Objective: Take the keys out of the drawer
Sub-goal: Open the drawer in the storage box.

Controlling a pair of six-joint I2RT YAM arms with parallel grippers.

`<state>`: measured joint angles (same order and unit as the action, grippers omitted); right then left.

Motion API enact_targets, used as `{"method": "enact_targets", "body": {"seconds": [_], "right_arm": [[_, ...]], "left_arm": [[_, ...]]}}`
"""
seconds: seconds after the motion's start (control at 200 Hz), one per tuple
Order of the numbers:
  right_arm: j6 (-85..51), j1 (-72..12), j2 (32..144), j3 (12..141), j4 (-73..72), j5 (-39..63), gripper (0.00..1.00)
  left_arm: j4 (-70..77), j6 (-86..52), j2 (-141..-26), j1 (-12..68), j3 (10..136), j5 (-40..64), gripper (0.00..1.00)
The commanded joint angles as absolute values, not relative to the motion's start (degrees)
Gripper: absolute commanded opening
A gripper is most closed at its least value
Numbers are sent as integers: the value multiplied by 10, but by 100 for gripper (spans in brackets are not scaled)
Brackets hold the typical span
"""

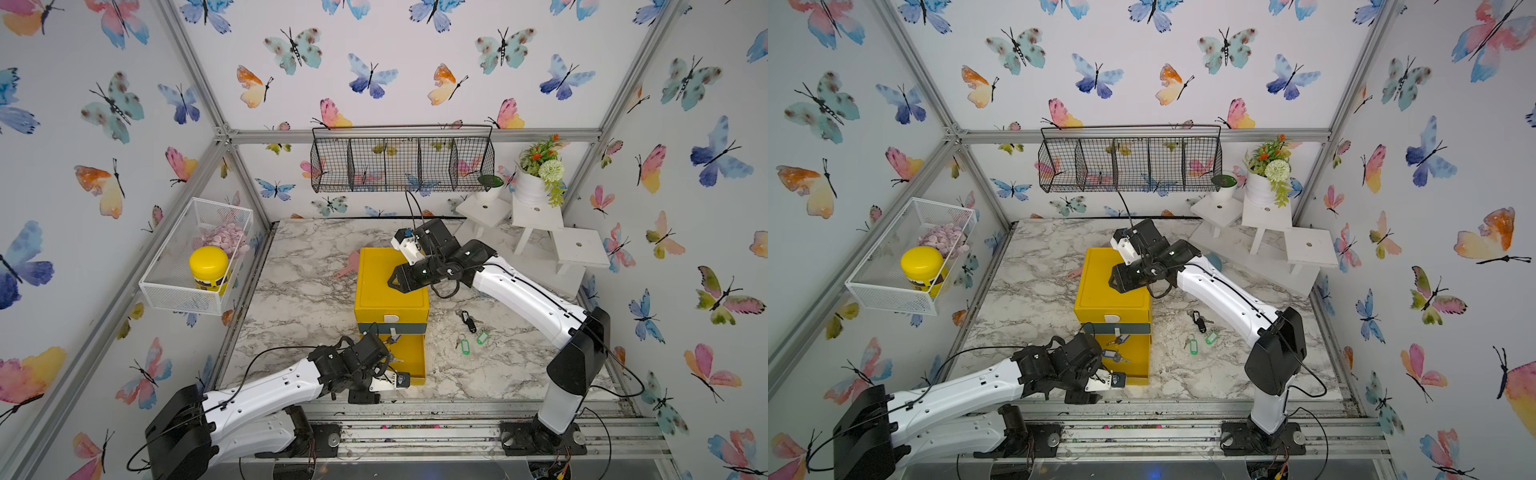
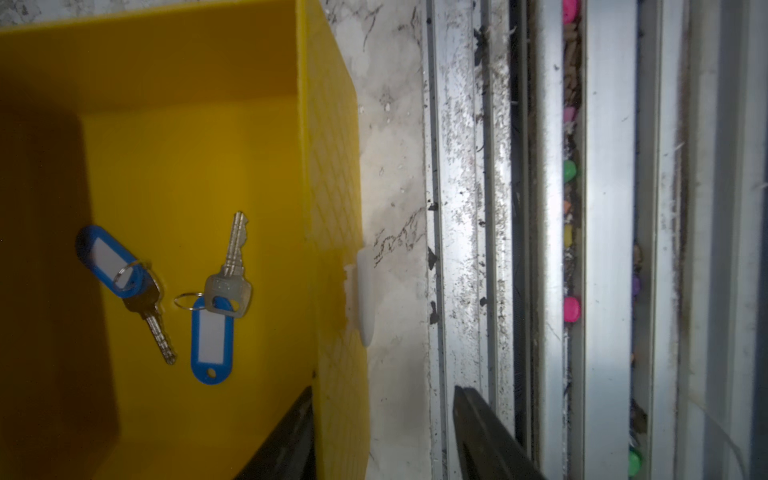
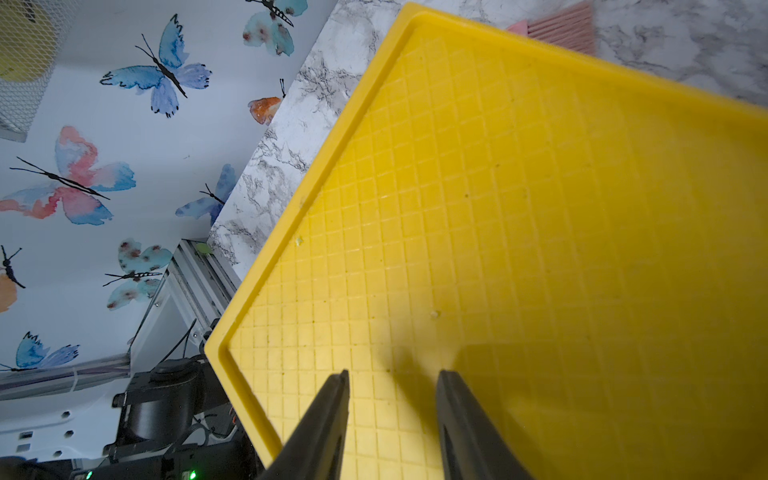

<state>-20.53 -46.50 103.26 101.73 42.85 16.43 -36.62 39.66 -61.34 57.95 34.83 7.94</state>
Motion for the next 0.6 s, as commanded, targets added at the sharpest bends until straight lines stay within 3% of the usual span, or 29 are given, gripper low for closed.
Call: {"method": "enact_targets", "body": {"seconds": [0.0, 0.591], "right_arm": [[-210, -468, 1051, 1004, 508, 147, 42], [-206, -468, 1060, 1032, 522, 134, 42]], "left_arm": [[-405, 410, -606, 580, 356, 121, 54], [-397, 408, -577, 582, 368, 102, 54]]}}
